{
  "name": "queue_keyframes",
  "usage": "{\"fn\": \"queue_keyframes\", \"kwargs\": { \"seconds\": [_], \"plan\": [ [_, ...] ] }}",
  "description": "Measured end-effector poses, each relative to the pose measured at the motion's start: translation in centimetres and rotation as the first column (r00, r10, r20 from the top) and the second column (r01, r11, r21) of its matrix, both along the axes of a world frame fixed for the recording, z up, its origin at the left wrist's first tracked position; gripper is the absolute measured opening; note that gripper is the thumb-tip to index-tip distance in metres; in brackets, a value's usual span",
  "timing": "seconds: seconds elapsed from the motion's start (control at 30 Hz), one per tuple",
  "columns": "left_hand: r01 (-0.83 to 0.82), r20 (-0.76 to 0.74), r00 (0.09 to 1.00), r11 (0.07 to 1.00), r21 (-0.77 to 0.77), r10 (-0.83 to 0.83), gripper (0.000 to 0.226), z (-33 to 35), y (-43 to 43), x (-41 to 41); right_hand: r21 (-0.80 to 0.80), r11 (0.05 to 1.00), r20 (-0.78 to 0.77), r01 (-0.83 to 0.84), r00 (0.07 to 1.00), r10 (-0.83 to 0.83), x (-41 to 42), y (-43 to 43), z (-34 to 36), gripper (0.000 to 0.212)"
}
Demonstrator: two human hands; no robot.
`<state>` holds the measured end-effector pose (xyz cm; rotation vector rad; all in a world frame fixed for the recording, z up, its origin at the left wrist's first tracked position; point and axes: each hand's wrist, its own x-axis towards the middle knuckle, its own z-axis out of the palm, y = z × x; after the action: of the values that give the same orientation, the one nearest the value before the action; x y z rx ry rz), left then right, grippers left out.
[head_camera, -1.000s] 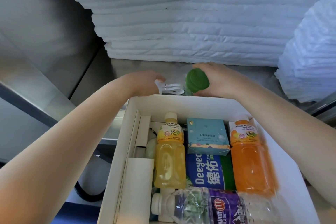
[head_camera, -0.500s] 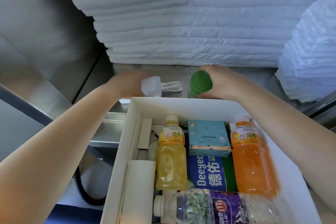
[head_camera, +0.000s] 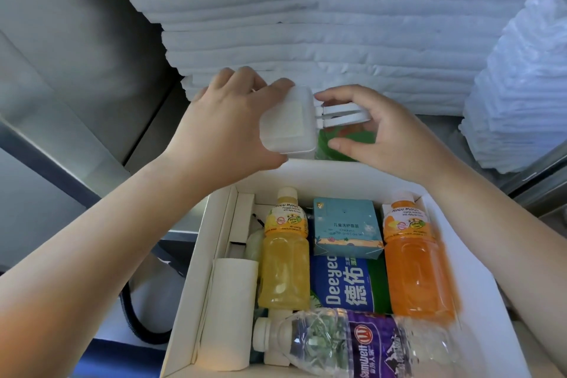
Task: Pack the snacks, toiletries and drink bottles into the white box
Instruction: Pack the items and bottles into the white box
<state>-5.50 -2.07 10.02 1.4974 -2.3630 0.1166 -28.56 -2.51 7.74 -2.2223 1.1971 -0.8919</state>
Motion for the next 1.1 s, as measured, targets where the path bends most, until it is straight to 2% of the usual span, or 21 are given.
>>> {"fn": "queue_keyframes", "kwargs": {
  "seconds": [0.07,0.17,0.33,0.43,0.53,0.87,1.1],
  "plan": [
    [0.050,-0.010,0.999,0.999,-0.014,-0.050,0.084,0.3,1.1,-0.3,-0.009,1.000,0.084,-0.017,0.996,0.018,-0.3,1.0,0.3,0.051],
    [0.108,-0.030,0.994,0.994,-0.008,-0.108,0.082,-0.2,2.7,-0.7,0.069,0.996,0.149,-0.064,0.987,0.053,-0.9,2.3,0.3,0.049],
    [0.105,0.036,0.993,0.984,0.143,-0.111,0.086,-2.4,4.3,-1.8,0.244,0.967,0.057,-0.071,0.997,0.059,-2.1,3.9,-1.0,0.050],
    [0.123,0.064,0.988,0.959,0.257,-0.144,0.090,-3.7,4.8,-2.1,0.281,0.957,-0.003,-0.071,0.997,0.075,-2.4,4.3,-1.6,0.046],
    [0.136,0.056,0.985,0.943,0.304,-0.160,0.090,-4.4,5.0,-2.3,0.326,0.942,-0.024,-0.077,0.996,0.090,-2.6,4.5,-2.0,0.043],
    [0.204,0.032,0.971,0.888,0.413,-0.238,0.088,-4.9,5.0,-1.1,0.238,0.971,-0.235,0.022,0.971,0.036,-2.2,4.6,-1.9,0.027],
    [0.223,0.052,0.965,0.906,0.361,-0.258,0.084,-4.6,4.1,0.3,0.203,0.979,-0.158,-0.034,0.985,0.067,-1.9,5.0,-1.8,0.022]
  ]
}}
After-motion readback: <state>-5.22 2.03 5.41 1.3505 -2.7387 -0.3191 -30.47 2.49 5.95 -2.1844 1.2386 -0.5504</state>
